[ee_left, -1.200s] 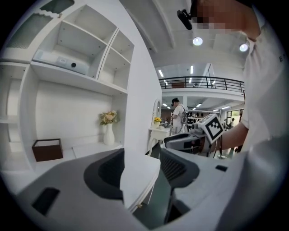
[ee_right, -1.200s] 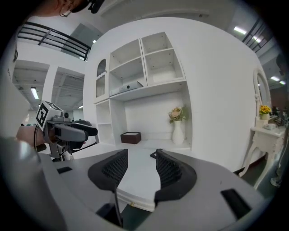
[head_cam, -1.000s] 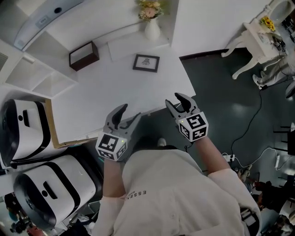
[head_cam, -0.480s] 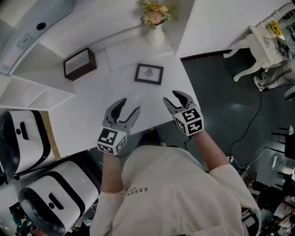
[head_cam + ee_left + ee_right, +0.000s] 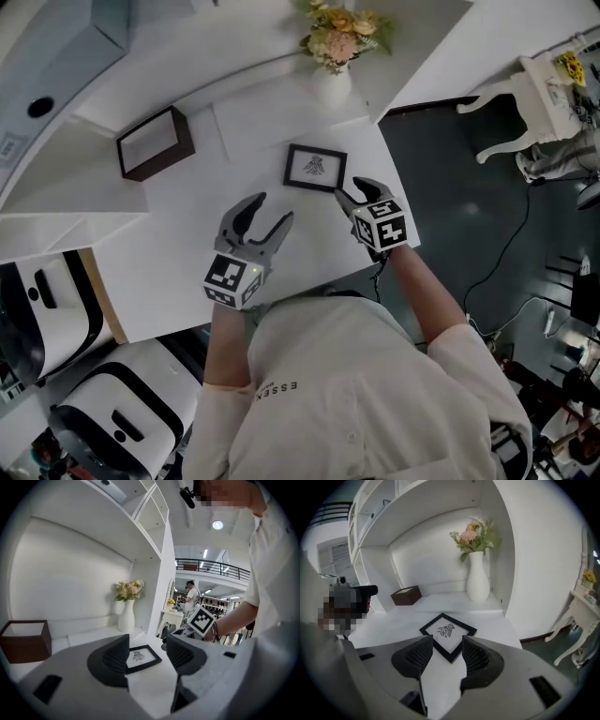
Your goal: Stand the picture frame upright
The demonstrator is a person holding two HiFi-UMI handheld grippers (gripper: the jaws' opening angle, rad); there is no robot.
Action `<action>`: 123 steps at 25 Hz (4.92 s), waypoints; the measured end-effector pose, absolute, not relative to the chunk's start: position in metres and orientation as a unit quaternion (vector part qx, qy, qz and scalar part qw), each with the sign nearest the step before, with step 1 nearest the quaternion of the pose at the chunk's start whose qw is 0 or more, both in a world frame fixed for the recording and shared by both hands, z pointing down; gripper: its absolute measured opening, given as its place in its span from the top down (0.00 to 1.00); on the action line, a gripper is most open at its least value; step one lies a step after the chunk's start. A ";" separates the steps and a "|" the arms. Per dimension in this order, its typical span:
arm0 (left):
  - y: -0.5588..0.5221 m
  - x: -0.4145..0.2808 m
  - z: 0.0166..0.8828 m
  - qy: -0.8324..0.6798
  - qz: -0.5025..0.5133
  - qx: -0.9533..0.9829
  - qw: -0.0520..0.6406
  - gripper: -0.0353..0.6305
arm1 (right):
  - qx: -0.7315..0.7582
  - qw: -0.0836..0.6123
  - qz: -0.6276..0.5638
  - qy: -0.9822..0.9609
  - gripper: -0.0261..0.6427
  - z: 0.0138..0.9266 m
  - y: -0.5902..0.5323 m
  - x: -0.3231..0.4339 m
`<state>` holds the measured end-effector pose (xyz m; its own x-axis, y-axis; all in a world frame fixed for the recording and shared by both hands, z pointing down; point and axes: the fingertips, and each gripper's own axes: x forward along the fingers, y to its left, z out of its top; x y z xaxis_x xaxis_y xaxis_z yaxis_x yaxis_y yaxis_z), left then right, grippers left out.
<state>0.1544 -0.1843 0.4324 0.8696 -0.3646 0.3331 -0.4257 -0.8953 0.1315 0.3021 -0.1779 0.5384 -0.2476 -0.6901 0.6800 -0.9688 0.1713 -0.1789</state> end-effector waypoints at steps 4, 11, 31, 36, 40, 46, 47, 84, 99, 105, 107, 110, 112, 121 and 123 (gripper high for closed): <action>-0.198 0.155 0.441 -0.201 0.148 0.962 0.112 0.58 | 0.578 0.239 0.341 -0.702 0.65 0.565 -0.198 0.313; -0.211 0.144 0.457 -0.215 0.166 0.954 0.126 0.58 | 0.591 0.257 0.399 -0.652 0.65 0.606 -0.218 0.326; -0.184 0.141 0.460 -0.277 0.169 0.935 0.143 0.59 | 0.544 0.288 0.432 -0.659 0.75 0.619 -0.203 0.322; -0.167 0.136 0.466 -0.297 0.176 0.926 0.152 0.58 | 0.533 0.288 0.426 -0.672 0.75 0.620 -0.184 0.314; -0.149 0.135 0.468 -0.307 0.178 0.922 0.156 0.58 | 0.527 0.288 0.421 -0.679 0.75 0.620 -0.169 0.309; -0.121 0.130 0.469 -0.326 0.177 0.914 0.162 0.58 | 0.513 0.294 0.412 -0.694 0.75 0.619 -0.149 0.300; -0.117 0.129 0.469 -0.330 0.177 0.913 0.162 0.58 | 0.511 0.294 0.409 -0.696 0.75 0.619 -0.147 0.299; 0.014 0.118 0.510 -0.393 0.171 0.876 0.221 0.59 | 0.407 0.325 0.354 -0.777 0.75 0.619 -0.026 0.272; 0.046 0.134 0.570 -0.366 0.145 0.851 0.347 0.59 | 0.372 0.328 0.346 -0.797 0.76 0.620 0.001 0.283; 0.044 0.137 0.592 -0.349 0.099 0.828 0.427 0.60 | 0.359 0.341 0.344 -0.798 0.76 0.620 0.010 0.286; 0.042 0.137 0.600 -0.342 0.090 0.821 0.448 0.61 | 0.356 0.344 0.345 -0.798 0.76 0.620 0.012 0.287; 0.044 0.144 0.609 -0.318 0.078 0.810 0.486 0.61 | 0.354 0.347 0.348 -0.796 0.77 0.621 0.016 0.290; 0.048 0.151 0.614 -0.296 0.073 0.803 0.512 0.61 | 0.353 0.346 0.349 -0.796 0.77 0.620 0.017 0.292; 0.042 0.160 0.623 -0.254 0.004 0.757 0.602 0.69 | 0.348 0.348 0.345 -0.799 0.77 0.621 0.018 0.292; 0.040 0.160 0.622 -0.252 -0.009 0.747 0.615 0.69 | 0.347 0.348 0.344 -0.800 0.77 0.621 0.018 0.291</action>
<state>0.1597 0.0405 0.6222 0.8733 -0.3873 0.2957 -0.3648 -0.1174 0.9237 0.2914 0.0181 0.6212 -0.5164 -0.3166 0.7957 -0.7950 0.5226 -0.3080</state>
